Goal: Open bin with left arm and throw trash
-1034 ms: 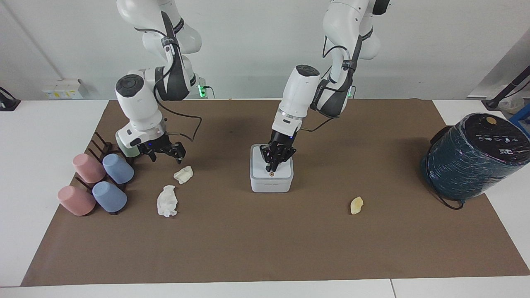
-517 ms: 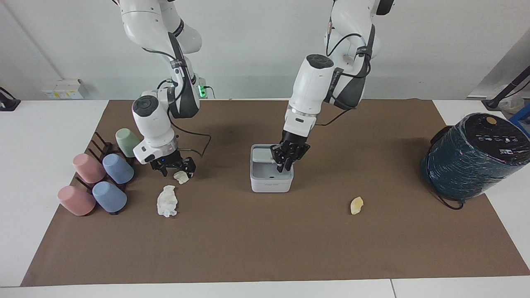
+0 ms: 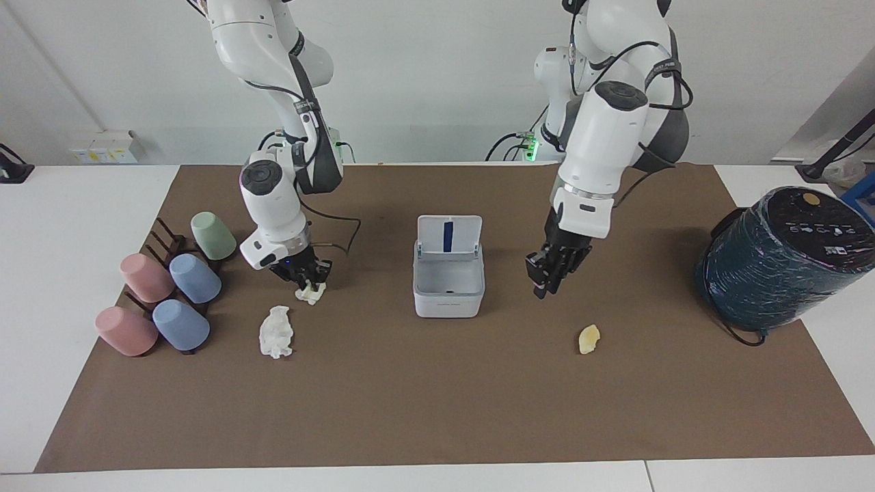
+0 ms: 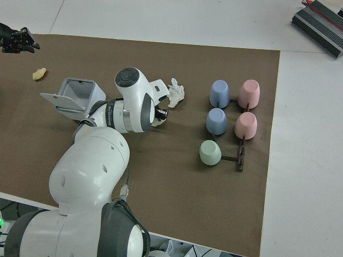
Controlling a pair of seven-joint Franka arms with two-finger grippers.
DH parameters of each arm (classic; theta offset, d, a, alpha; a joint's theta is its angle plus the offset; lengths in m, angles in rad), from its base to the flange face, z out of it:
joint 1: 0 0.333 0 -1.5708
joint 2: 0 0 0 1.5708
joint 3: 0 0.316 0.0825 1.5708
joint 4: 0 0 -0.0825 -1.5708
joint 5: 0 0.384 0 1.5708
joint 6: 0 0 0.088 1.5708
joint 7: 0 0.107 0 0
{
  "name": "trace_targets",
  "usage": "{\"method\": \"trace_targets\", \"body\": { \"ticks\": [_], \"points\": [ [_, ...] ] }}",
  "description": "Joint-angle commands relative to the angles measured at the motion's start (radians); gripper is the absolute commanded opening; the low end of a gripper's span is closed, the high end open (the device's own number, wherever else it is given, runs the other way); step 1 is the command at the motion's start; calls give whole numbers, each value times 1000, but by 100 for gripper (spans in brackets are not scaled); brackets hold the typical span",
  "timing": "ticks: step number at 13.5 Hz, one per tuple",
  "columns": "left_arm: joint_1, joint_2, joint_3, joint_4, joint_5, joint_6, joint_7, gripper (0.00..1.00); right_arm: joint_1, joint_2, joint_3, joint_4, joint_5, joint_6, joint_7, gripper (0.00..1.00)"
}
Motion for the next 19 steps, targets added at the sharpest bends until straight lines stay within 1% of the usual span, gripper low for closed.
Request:
{"method": "trace_targets", "body": {
  "ticks": [1,3,6,8,9,10,11,13,14,17,19],
  "points": [
    [74,5,-6,6,-19,-24,190,49,6,-66,7,-6,16,3,24,0],
    [128,0,-6,-19,-20,-18,316,60,37,-100,7,20,16,-32,24,0],
    [188,-15,-5,-62,-20,2,541,79,81,-99,16,144,19,-87,48,0],
    [209,-29,-5,-114,-20,66,653,83,118,-79,27,216,33,-88,110,0],
    [210,-36,-5,-150,-20,106,698,89,141,-61,27,253,92,-86,121,0],
    [211,-41,-5,-181,-20,136,721,91,161,-53,29,275,153,-81,119,0],
    [210,-38,-5,-204,-20,172,743,96,189,-44,29,288,192,-72,121,0],
    [206,-6,-5,-249,-20,262,783,100,239,-28,27,312,201,-65,128,0],
    [203,8,-5,-270,-20,293,816,100,258,-21,29,322,200,-63,136,0],
    [196,25,-5,-304,-20,305,922,100,331,9,27,332,200,-20,185,0],
    [191,66,-5,-316,-20,359,967,100,351,21,29,332,194,-20,197,0]
  ]
}}
